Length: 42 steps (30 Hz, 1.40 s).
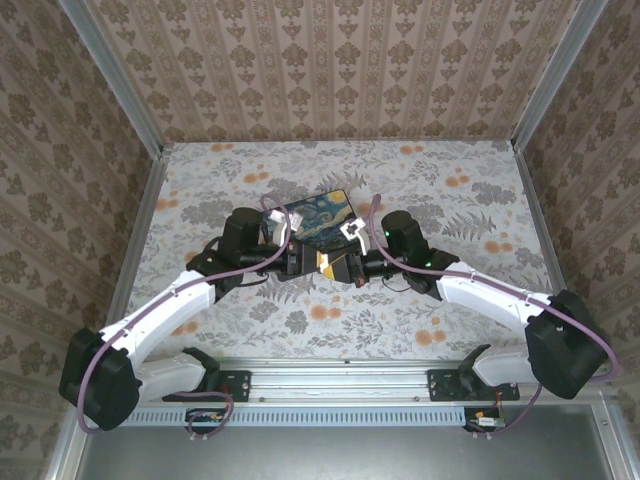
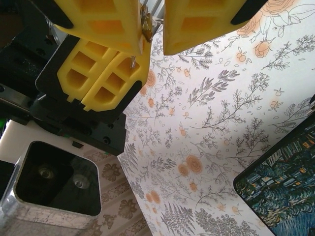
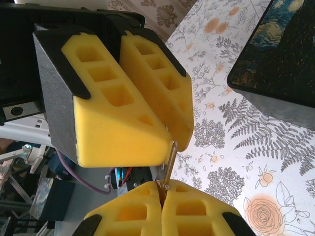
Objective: Unlock the padlock with the key
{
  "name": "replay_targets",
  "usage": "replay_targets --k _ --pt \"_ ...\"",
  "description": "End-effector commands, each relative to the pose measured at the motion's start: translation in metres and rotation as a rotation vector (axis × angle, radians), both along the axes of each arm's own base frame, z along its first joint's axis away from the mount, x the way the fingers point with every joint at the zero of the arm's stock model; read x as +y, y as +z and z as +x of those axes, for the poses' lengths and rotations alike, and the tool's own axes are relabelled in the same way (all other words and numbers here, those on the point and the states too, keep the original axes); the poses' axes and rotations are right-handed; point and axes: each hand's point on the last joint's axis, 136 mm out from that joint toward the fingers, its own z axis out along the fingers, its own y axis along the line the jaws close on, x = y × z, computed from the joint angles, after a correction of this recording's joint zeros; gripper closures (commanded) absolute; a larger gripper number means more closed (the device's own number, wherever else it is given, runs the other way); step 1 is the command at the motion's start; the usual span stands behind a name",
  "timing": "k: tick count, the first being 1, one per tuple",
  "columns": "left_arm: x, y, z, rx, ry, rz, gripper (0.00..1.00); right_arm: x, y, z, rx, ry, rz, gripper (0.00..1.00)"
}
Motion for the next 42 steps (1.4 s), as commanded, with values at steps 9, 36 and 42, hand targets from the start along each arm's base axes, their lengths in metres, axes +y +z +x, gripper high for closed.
replay_targets --k 9,36,42 --pt "-0.007 0.004 -0.006 -0.029 -0.057 -0.025 1.0 0.004 0.013 0.004 -0.016 0.011 0.034 1.0" --pt "-0.008 0.058 0.024 -0.114 0.09 -0.137 1.0 -0.013 0.044 0.029 -0.073 -0.132 0.217 0.49" --pt "-0.008 0.067 0.031 -0.118 0.107 -0.183 1.0 -0.014 0.048 0.034 -0.051 -0.177 0.253 0.52"
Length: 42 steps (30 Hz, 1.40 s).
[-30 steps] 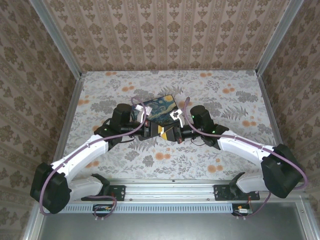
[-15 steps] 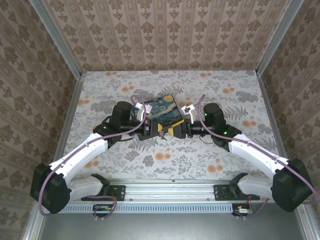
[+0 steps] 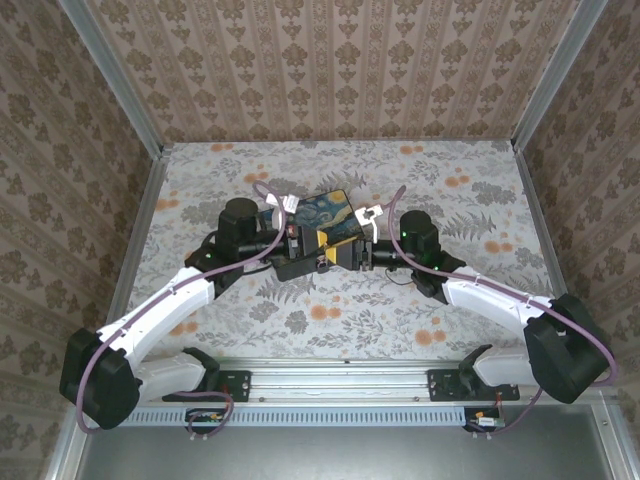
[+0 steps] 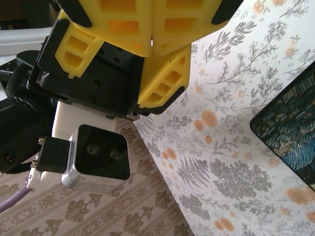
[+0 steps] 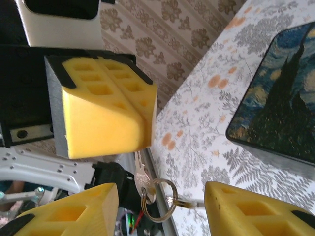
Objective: Unlock the padlock with the key
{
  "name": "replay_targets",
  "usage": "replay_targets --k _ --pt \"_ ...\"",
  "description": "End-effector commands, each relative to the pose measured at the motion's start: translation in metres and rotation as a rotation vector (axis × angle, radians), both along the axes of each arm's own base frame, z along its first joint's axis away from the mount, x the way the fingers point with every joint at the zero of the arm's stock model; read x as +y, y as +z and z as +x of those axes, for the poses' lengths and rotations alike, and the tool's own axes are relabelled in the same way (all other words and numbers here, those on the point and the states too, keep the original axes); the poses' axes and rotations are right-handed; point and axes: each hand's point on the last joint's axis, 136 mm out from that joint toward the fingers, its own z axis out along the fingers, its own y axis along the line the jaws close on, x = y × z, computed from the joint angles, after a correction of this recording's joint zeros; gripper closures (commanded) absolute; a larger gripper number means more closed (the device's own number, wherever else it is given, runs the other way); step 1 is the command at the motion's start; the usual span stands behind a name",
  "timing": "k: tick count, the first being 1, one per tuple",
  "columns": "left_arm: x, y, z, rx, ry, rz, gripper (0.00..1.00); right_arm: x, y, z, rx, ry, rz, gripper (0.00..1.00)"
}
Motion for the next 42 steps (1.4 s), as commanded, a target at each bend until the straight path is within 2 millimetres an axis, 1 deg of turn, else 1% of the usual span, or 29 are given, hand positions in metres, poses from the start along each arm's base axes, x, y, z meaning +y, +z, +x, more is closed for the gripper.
replay_targets --k 1,7,14,19,22,29,39,42 --pt "0.0 0.019 0.005 -0.036 0.017 -0.067 1.0 0.0 0.013 0.005 -0.01 -0.039 0.068 0.53" --pt "0.002 0.018 0.006 -0.031 0.027 -0.075 1.0 0.005 0.015 0.004 0.004 -0.029 0.089 0.64" --pt "0.004 0.018 0.005 -0.027 0.03 -0.09 1.0 0.005 0.018 0.007 0.008 -0.041 0.12 0.66" --pt "0.006 0.018 0.006 -0.022 0.036 -0.102 1.0 0.008 0.022 0.006 0.007 -0.034 0.134 0.73" --pt "0.006 0.019 0.006 -0.023 0.038 -0.109 1.0 0.011 0.021 0.005 0.01 -0.023 0.133 0.75" --pt "0.008 0.02 0.007 -0.028 0.046 -0.121 1.0 0.014 0.021 0.006 0.024 -0.02 0.15 0.84" --pt "0.01 0.016 0.006 -0.019 0.046 -0.127 1.0 0.006 0.023 0.01 -0.007 -0.082 0.166 0.98" --pt "0.011 0.012 0.006 -0.013 0.052 -0.127 1.0 0.001 0.022 0.01 -0.022 -0.111 0.155 1.0"
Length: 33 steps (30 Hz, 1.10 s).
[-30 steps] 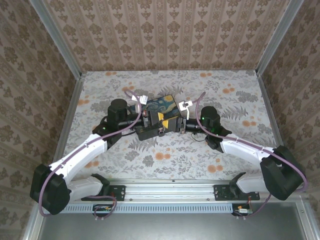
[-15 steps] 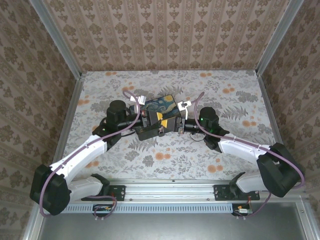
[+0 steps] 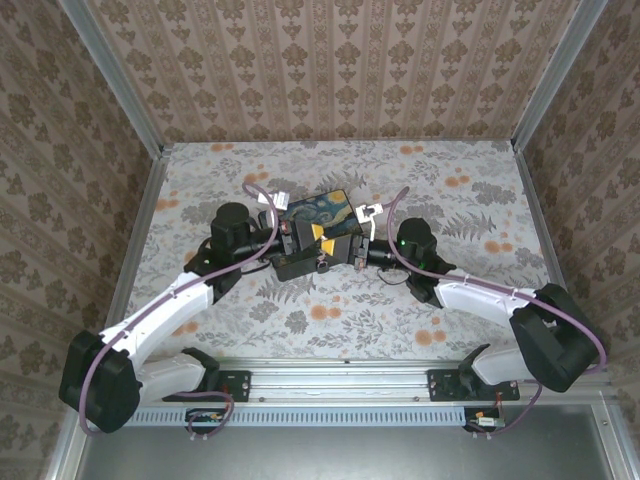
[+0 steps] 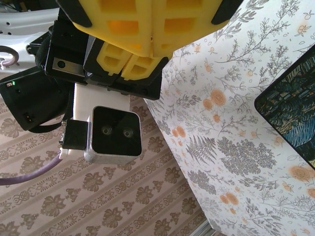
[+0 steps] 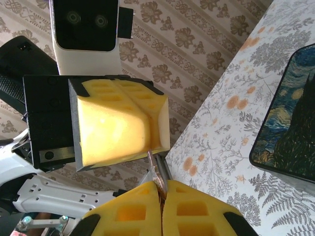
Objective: Unlock the padlock with the key
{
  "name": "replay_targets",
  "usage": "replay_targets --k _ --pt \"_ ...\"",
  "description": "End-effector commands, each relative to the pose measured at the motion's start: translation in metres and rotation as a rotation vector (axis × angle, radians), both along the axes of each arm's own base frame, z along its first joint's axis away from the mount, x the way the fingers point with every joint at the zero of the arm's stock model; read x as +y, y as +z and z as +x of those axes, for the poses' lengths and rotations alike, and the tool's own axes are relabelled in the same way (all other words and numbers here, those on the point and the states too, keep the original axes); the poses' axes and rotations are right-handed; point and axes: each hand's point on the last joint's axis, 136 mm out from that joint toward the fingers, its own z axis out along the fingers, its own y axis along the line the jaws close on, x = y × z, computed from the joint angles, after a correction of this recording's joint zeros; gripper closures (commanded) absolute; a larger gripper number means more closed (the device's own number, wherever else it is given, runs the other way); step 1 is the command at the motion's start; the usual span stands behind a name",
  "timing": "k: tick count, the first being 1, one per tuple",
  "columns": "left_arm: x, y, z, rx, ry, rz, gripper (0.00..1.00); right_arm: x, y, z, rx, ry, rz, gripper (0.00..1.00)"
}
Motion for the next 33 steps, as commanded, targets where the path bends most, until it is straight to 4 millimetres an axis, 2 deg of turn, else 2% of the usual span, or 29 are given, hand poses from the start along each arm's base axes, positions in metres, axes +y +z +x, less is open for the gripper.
replay_targets --k 1,2,5,10,13,16,19,23,31,33 --pt "0.003 0.005 -0.003 -0.009 0.0 -0.029 1.0 -0.01 0.013 0.002 -0.068 -0.066 0.012 1.0" --pt "0.003 0.003 -0.003 -0.007 0.0 -0.029 1.0 -0.012 0.013 0.002 -0.072 -0.073 0.006 1.0" --pt "0.004 0.0 -0.003 -0.004 0.008 -0.026 0.71 -0.012 0.011 -0.001 -0.066 -0.066 -0.038 1.0" --pt "0.003 0.0 -0.004 -0.011 -0.017 -0.011 0.59 -0.008 -0.003 -0.007 -0.031 -0.012 -0.127 1.0" --pt "0.001 -0.003 -0.016 -0.046 -0.098 0.052 0.48 -0.01 -0.009 -0.011 -0.022 0.009 -0.18 1.0" --pt "0.009 -0.014 -0.028 -0.074 -0.142 0.174 0.46 -0.009 -0.011 -0.019 -0.016 0.055 -0.229 1.0" --pt "0.011 -0.022 -0.036 -0.076 -0.189 0.217 0.46 -0.01 -0.012 -0.026 -0.021 0.094 -0.275 1.0" --pt "0.008 -0.035 -0.035 -0.056 -0.196 0.218 0.47 -0.011 -0.012 -0.034 -0.024 0.138 -0.309 1.0" --pt "-0.015 -0.028 -0.039 -0.081 -0.271 0.151 0.59 -0.01 -0.013 -0.039 -0.02 0.187 -0.345 1.0" --pt "-0.016 -0.03 -0.04 -0.079 -0.283 0.157 0.65 -0.01 -0.013 -0.04 -0.022 0.194 -0.347 1.0"
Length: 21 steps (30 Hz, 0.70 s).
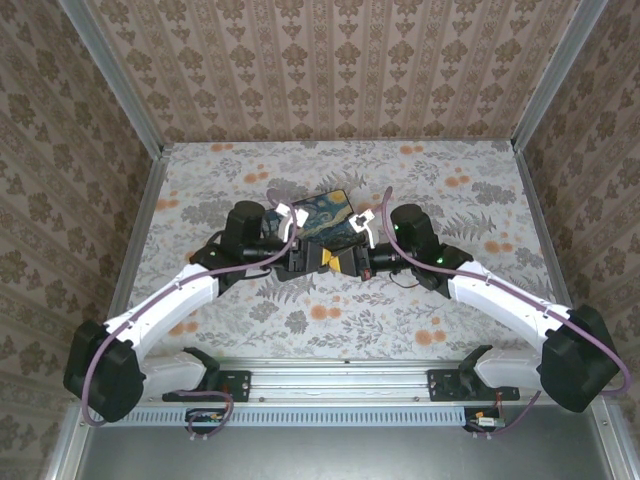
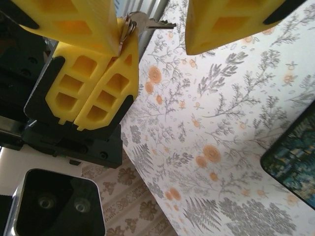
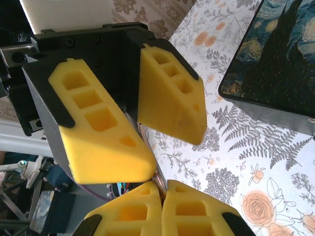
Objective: Unlock the padlock with the key
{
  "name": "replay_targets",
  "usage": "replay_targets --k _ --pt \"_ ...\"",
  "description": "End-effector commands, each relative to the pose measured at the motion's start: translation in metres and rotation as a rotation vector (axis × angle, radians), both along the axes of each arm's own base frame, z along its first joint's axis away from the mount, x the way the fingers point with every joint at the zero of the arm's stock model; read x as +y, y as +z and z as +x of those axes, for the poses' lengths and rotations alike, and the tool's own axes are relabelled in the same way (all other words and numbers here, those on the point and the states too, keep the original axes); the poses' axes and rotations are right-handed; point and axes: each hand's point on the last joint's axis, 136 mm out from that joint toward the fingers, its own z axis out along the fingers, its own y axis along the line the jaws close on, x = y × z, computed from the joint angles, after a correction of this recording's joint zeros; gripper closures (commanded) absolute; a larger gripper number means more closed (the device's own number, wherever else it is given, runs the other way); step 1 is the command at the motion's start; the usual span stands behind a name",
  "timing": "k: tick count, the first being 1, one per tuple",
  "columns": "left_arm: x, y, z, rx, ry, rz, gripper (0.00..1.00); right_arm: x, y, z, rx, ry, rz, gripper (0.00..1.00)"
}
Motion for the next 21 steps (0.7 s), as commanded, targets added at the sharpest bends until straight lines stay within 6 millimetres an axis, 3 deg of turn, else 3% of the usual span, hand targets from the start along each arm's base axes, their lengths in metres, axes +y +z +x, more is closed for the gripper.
replay_targets --k 1,7,12,13,15,16,18,21 --pt "-0.006 0.01 -0.005 -0.044 -0.053 -0.036 0.68 0.001 0.01 -0.006 -0.023 0.05 -0.001 1.0" --pt "-0.007 0.009 -0.008 -0.041 -0.072 -0.038 0.96 -0.001 0.004 -0.007 -0.01 0.057 -0.024 1.0" --pt "-0.011 0.009 -0.011 -0.038 -0.094 -0.044 1.0 -0.003 0.003 -0.006 -0.01 0.058 -0.021 1.0" --pt "-0.011 0.009 -0.011 -0.041 -0.094 -0.048 1.0 -0.003 0.006 -0.006 -0.015 0.057 -0.012 0.95" --pt "-0.011 0.009 -0.007 -0.041 -0.068 -0.052 1.0 -0.006 0.013 -0.004 -0.028 0.034 0.025 0.7" --pt "-0.01 0.008 -0.004 -0.043 -0.048 -0.053 1.0 -0.009 0.017 -0.001 -0.036 0.014 0.052 0.62" --pt "-0.01 0.01 0.002 -0.047 -0.015 -0.077 1.0 -0.016 0.028 0.006 -0.037 -0.044 0.138 0.55" --pt "-0.012 0.016 0.007 -0.054 0.013 -0.118 1.0 -0.021 0.036 0.016 -0.029 -0.103 0.199 0.53"
